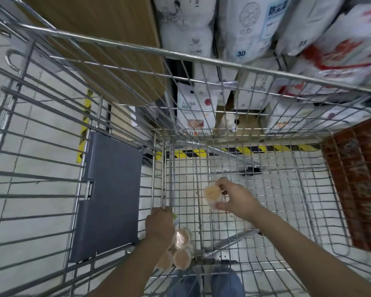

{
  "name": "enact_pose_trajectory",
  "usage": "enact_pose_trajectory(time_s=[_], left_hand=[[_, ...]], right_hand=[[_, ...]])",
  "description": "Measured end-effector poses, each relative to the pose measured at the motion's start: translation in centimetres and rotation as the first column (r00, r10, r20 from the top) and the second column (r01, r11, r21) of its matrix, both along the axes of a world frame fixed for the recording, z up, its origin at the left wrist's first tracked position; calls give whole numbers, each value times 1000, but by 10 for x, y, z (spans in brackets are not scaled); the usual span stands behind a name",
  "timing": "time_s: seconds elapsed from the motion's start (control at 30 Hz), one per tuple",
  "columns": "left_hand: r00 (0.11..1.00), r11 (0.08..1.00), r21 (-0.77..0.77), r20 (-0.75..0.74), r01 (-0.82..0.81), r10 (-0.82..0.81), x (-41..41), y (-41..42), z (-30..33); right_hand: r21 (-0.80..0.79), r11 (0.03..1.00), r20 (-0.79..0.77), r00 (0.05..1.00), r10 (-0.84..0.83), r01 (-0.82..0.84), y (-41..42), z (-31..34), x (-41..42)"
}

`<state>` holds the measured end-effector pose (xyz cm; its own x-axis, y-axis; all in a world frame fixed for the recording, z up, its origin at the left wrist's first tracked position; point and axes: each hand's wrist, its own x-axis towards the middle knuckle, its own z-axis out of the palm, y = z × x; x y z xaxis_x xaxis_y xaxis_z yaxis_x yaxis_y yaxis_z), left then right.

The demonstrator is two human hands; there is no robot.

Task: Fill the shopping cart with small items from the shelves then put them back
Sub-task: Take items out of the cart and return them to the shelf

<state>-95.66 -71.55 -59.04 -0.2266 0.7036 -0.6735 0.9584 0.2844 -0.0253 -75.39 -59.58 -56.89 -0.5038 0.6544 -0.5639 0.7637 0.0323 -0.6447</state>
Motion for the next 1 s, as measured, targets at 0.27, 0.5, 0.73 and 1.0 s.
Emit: enact_pose_trajectory(time_s=[0.27, 0.5, 0.73, 1.0], left_hand=[[958, 965, 196, 260, -175, 121, -1, 29, 61], [666, 766, 308, 719, -564, 201, 10, 33, 186], [308, 622, 150, 939, -768, 154, 10, 7, 304], [-27, 550, -60, 997, -833, 69, 37, -5, 402]], right_hand=[[-84, 929, -168, 914, -369, 359, -3, 51, 33], [-122, 785, -361, 709, -606, 608, -25, 153, 43], [-155, 666, -570, 484, -664, 730, -64, 272, 55], [-154, 523, -659, 308, -687, 838, -124, 373, 87]])
